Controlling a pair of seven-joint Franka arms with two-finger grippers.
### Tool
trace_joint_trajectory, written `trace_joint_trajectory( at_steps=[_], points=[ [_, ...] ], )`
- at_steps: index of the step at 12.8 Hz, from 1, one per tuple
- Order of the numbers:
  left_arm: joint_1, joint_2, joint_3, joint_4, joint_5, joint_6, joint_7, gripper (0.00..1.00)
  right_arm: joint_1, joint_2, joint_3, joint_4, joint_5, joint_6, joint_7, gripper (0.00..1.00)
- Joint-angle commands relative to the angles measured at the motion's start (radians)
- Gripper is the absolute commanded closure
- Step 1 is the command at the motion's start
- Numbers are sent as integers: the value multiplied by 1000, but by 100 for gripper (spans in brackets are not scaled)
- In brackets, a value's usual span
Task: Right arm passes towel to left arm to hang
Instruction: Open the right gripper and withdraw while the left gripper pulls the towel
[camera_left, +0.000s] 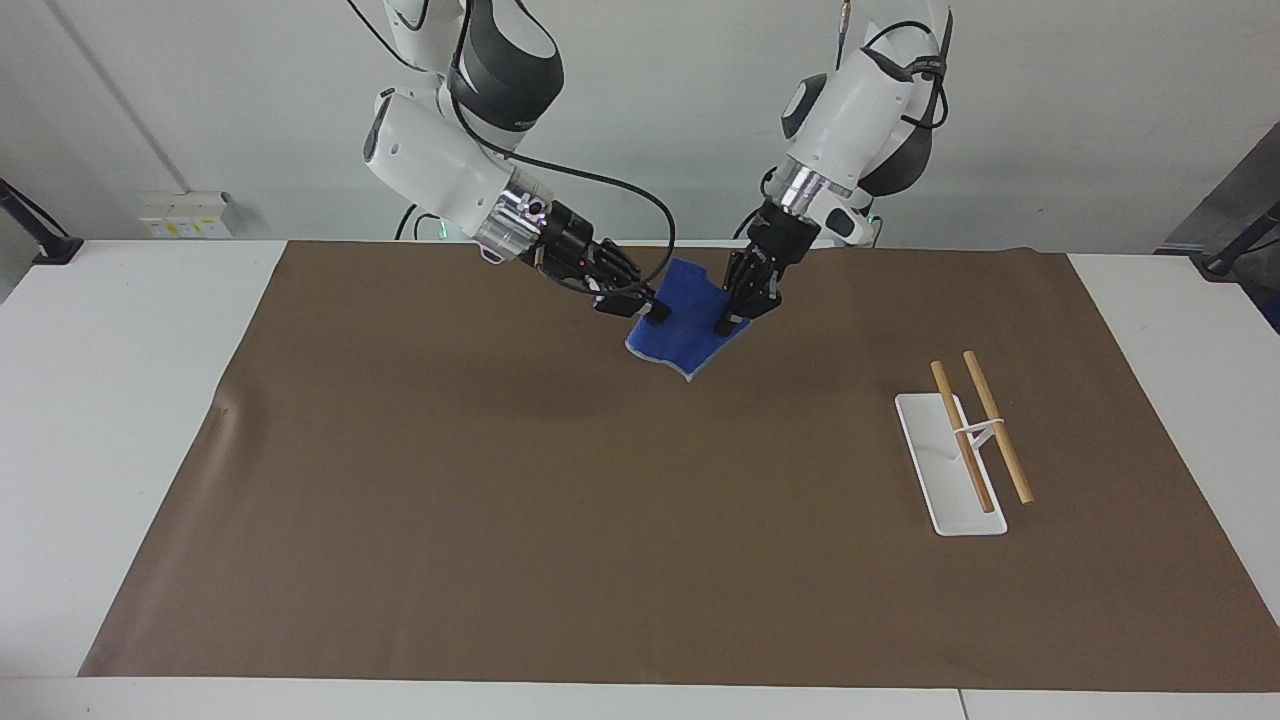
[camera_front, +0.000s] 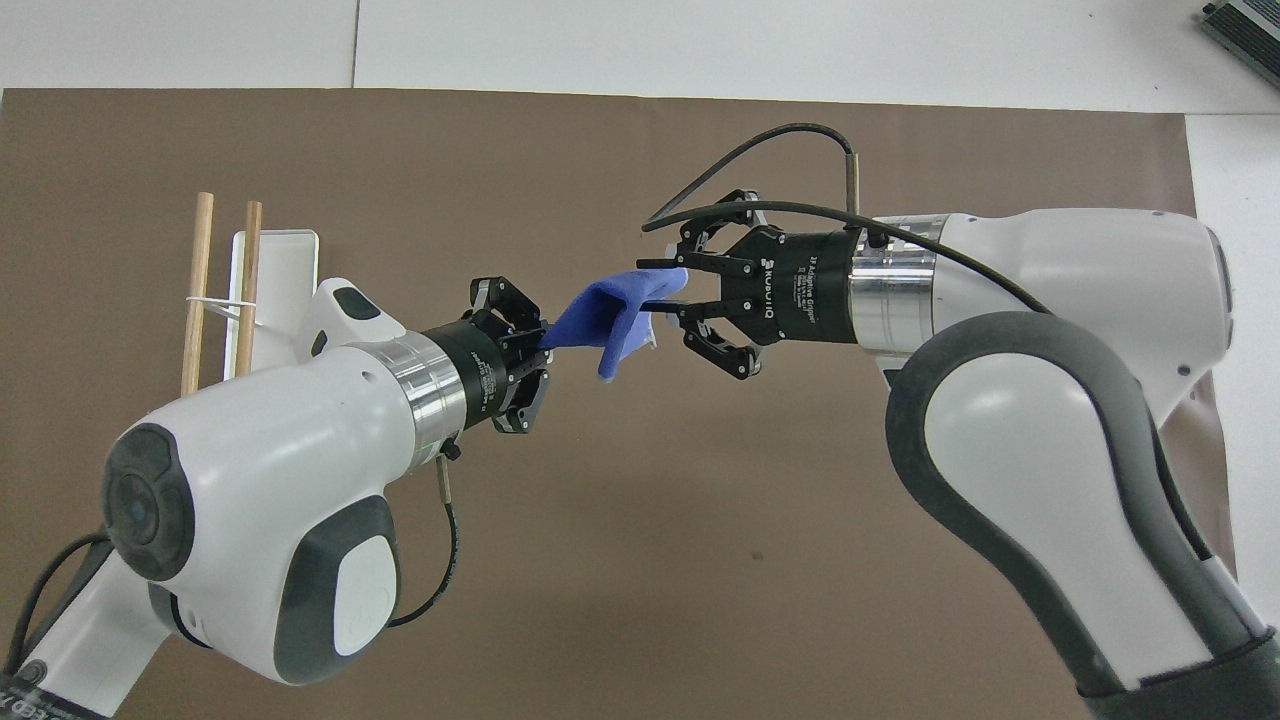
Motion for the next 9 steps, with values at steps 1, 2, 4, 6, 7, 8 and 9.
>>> trace_joint_trajectory(
  at_steps=[1,2,4,6,7,8,9],
  points=[
    [-10,-7,13,-16,-13,27,126,100,0,-11,-1,-3,10,7,-36,36],
    [-3,-7,13,-16,-13,29,172,100,0,-13,-1,-3,8,7,-37,35],
    [13,2,16,-15,-13,61,267,100,0,-15,-2,-3,7,6,-56,25],
    [65,10,16,-9,-11,75,386,100,0,-30,-2,-3,-60,7,-156,0],
    [94,13,16,-9,-13,75,481,100,0,-37,-2,-2,-133,7,-232,0],
    [129,13,17,-12,-11,70,588,100,0,-39,-2,0,-193,13,-308,0],
    [163,12,17,-16,-11,60,746,100,0,-39,-2,1,-253,13,-403,0]
  ],
)
